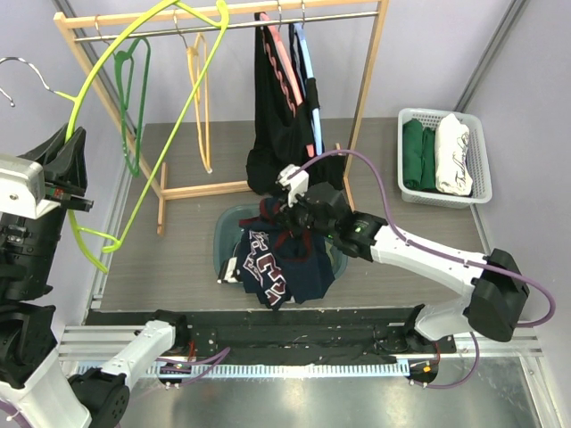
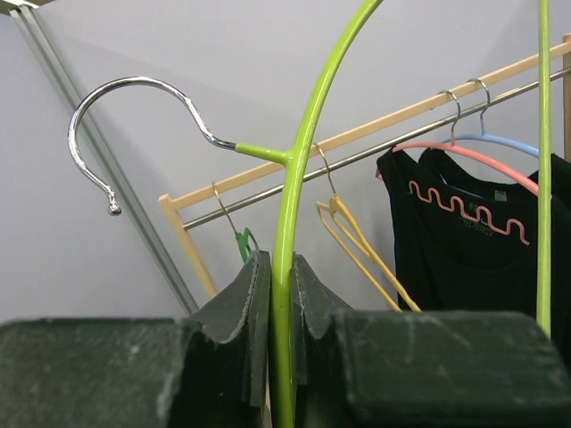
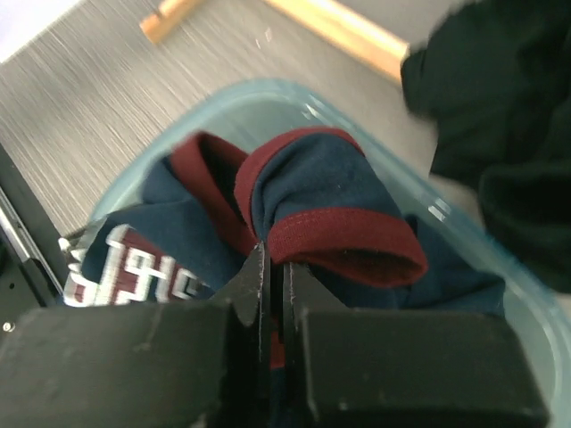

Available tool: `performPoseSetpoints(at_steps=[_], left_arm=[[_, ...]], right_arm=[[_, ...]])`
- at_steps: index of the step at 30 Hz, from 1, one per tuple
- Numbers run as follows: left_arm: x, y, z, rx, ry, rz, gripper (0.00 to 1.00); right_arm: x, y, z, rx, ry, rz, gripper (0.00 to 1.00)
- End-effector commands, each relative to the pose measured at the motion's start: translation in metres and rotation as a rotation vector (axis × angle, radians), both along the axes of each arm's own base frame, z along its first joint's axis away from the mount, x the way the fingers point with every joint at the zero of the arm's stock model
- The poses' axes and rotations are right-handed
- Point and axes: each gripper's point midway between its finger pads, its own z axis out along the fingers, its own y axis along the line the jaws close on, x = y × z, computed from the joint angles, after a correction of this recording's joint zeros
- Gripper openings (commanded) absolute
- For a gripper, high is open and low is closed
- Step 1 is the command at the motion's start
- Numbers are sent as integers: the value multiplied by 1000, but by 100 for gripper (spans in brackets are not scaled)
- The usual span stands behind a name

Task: Remove the tank top from the hanger
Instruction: Place the tank top in the bin.

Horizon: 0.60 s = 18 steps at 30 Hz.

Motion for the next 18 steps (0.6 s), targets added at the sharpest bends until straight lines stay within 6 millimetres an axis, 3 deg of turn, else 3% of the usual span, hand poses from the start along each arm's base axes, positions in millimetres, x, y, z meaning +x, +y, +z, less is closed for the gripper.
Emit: performPoseSetpoints(at_steps=[1, 3, 4, 7, 9, 10, 13, 14, 16, 17, 18], left_arm=[[-3, -1, 18, -16, -57, -11, 0], [-2, -2, 19, -15, -54, -16, 0], [-1, -4, 18, -14, -49, -24, 0], [-1, -6, 20, -12, -49, -34, 0], [0, -8, 21, -9, -48, -41, 0], [-1, -9, 23, -10, -52, -48, 0], [2, -12, 21, -5, -40, -65, 0], [2, -13, 21, -2, -41, -67, 0], [4, -14, 20, 1, -34, -72, 0], [4, -15, 19, 3, -29, -73, 0], [4, -14, 19, 6, -31, -72, 0]], right_arm=[[-5, 14, -15, 108, 155, 100, 1], [-13, 14, -36, 58, 237, 131, 1], [-21, 19, -62, 21, 327, 159, 1], [-28, 20, -103, -24, 447, 151, 1], [-27, 20, -123, -47, 489, 121, 1], [-24, 16, -144, -80, 509, 80, 1], [-14, 6, -177, -174, 448, -24, 1], [0, -7, -186, -235, 377, -129, 1], [1, -5, -191, -279, 279, -179, 1], [12, -16, -191, -313, 205, -280, 1], [6, -14, -190, -327, 168, -283, 1]])
